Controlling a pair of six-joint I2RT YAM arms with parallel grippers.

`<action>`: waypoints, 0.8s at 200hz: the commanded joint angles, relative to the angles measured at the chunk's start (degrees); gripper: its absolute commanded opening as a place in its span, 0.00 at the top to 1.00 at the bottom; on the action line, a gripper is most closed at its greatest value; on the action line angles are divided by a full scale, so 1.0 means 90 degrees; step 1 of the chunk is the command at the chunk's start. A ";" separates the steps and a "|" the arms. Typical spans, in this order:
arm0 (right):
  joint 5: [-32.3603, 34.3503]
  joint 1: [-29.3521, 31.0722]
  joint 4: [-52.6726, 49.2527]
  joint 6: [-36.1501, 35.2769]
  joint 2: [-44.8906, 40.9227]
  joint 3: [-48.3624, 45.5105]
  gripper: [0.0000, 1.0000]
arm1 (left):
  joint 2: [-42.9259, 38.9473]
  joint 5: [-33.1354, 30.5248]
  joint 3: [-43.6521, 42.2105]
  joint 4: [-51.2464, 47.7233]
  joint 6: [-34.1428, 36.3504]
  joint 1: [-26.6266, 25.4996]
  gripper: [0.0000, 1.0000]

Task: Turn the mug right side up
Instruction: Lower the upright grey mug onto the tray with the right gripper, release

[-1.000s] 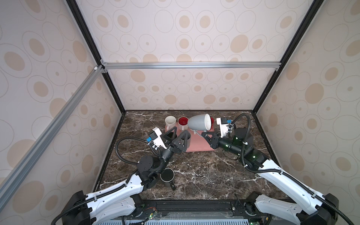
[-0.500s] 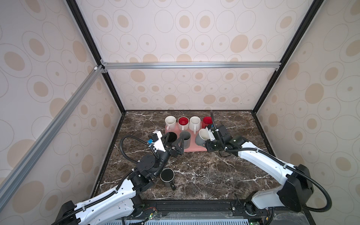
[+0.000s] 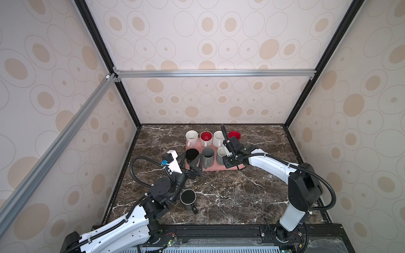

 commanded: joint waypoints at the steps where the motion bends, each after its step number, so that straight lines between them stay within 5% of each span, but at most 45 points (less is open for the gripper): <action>1: 0.0110 0.0017 0.0037 -0.0105 0.0059 0.0274 1.00 | -0.0110 -0.0141 -0.0016 -0.0100 0.0031 0.0051 0.01; 72: 0.0280 0.0040 -0.0137 0.0014 0.0361 0.0475 1.00 | -0.0126 -0.0137 -0.0031 -0.0100 0.0011 0.0046 0.01; 105: 0.0211 0.0104 -0.0170 0.0054 0.0419 0.0500 0.80 | -0.0098 -0.0168 -0.0054 -0.0119 -0.0020 0.0050 0.01; 160: 0.0119 0.0152 -0.0065 0.0118 0.0345 0.0446 0.74 | -0.0057 -0.0160 -0.0026 -0.0144 -0.0033 0.0049 0.01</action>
